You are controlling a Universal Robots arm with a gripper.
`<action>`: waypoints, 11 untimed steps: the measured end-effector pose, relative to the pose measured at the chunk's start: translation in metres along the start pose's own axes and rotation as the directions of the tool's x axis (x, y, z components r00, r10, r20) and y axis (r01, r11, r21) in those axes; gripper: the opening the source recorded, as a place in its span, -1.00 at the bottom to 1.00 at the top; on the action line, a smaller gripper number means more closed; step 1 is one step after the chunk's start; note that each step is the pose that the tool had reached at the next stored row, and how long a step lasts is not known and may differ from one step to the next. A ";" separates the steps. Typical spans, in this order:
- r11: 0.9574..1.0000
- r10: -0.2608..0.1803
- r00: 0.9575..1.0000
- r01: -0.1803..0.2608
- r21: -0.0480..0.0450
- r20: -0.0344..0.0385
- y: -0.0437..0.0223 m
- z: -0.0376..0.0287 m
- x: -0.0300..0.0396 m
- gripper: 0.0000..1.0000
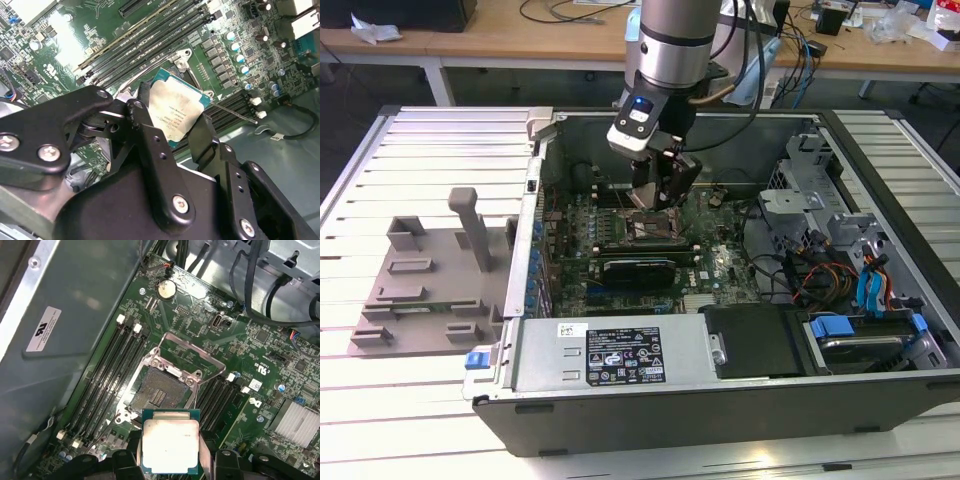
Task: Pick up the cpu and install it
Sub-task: 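Place the cpu into insertion slot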
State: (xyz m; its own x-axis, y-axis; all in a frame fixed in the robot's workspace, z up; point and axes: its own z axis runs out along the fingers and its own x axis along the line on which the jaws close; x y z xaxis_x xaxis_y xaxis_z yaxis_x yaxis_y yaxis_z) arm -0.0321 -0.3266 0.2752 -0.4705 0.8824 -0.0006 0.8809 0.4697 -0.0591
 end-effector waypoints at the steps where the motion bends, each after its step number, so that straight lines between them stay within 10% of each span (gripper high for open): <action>1: 1.000 0.003 1.000 -0.003 0.000 0.000 0.0000 0.0000 0.0000 0.09; 11: 0.996 0.091 0.996 -0.091 0.001 -0.004 0.0000 0.0008 0.0000 0.09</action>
State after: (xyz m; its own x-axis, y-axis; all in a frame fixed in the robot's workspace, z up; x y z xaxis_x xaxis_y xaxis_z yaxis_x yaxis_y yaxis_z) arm -0.0321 -0.3266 0.2744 -0.3878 0.9217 -0.0022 0.9201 0.3870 -0.0599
